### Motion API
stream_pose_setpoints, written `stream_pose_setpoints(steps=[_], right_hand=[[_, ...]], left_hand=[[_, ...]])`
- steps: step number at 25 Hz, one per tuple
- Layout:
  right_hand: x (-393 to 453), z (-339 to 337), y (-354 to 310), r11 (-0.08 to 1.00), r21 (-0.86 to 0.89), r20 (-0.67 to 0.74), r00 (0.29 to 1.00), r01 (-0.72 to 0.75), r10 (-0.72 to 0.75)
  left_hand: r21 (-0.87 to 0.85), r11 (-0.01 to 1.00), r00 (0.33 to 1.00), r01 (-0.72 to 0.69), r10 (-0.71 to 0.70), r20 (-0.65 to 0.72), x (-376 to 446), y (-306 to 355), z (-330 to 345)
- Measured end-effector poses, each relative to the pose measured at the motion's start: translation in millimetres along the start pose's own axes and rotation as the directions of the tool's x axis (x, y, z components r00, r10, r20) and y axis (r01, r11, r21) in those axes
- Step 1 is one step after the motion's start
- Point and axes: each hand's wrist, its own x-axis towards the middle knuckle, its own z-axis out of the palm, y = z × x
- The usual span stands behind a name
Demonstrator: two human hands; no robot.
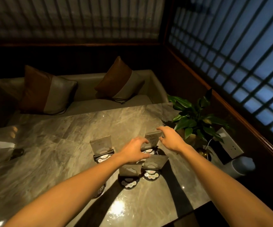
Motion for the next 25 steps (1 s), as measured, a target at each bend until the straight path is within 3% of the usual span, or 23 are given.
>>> stream_pose_setpoints(steps=[5,11,16,18,20,25], right_hand=[[35,7,29,0.974,-0.108,0.132,0.974,0.2,-0.185],[59,25,41,0.932,-0.079,0.303,0.9,0.353,-0.315],[66,13,29,0.929,-0.103,0.27,0.909,0.357,-0.319],[69,-3,22,0.922,-0.111,0.245,0.909,0.372,-0.337],[76,-26,17,0.92,-0.115,0.197,0.916,0.374,-0.348],[108,-93,11,0.911,-0.151,0.029,0.923,0.384,-0.385]], left_hand=[[0.047,0.993,0.984,0.11,-0.116,0.133,31,18,43],[0.101,0.97,0.965,0.219,-0.231,0.127,28,41,74],[0.184,0.961,0.976,0.205,-0.216,0.041,24,48,77],[0.143,0.968,0.977,0.207,-0.213,0.029,25,43,69],[0.078,0.972,0.975,0.22,-0.221,0.002,27,41,51],[0.114,0.971,0.974,0.21,-0.197,-0.115,51,45,-11]])
